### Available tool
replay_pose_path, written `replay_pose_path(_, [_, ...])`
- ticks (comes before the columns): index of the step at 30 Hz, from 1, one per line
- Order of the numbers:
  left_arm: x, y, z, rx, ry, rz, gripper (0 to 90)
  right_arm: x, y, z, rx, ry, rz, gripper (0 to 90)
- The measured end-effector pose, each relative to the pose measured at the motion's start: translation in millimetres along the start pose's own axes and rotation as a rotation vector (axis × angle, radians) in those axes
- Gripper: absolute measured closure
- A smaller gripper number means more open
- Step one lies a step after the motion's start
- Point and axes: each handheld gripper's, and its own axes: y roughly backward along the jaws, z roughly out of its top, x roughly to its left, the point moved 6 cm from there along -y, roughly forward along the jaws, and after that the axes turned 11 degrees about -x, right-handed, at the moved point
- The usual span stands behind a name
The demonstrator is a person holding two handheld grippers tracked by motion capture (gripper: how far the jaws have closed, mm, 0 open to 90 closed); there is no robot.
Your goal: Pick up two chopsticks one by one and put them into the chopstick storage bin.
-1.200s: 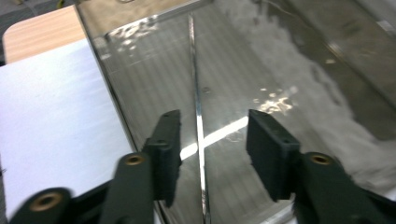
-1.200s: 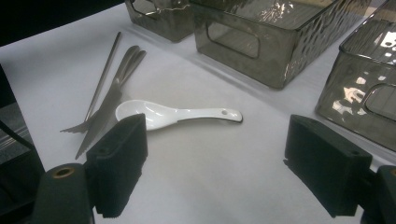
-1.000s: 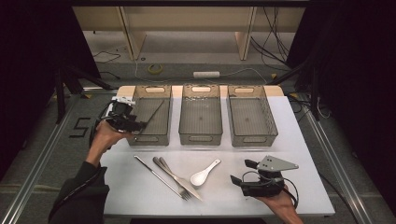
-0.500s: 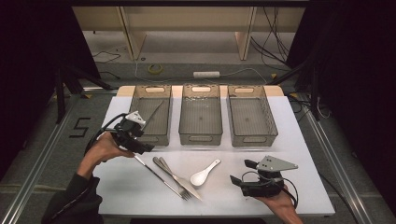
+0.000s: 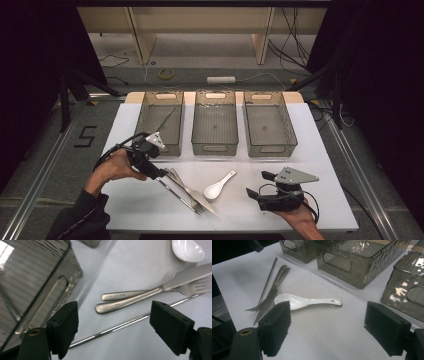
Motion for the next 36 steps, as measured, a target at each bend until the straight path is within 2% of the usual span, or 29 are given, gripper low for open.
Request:
replay_pose_path(5, [-6.1, -7.6, -6.7, 0.048, -0.032, -0.028, 22.6, 0.1, 0.0, -0.1, 0.002, 0.001, 0.001, 22.2])
replay_pose_path(19, [-17.3, -24.4, -21.9, 0.145, -0.106, -0.059, 24.0, 0.6, -0.2, -0.3, 0.004, -0.001, 0.002, 22.2])
replay_pose_path(22, [-17.9, -29.3, -24.7, 0.158, -0.120, -0.061, 25.5, 0.6, -0.4, -0.4, 0.006, 0.000, 0.003, 22.2])
replay_pose_path(31, [-19.9, -41.4, -31.6, 0.213, -0.173, -0.108, 32.1, 1.1, -0.9, -1.1, 0.012, 0.000, 0.007, 22.2])
replay_pose_path(36, [-20.1, -45.7, -33.0, 0.222, -0.180, -0.114, 36.1, 1.4, -1.1, -1.1, 0.012, 0.002, 0.009, 22.2])
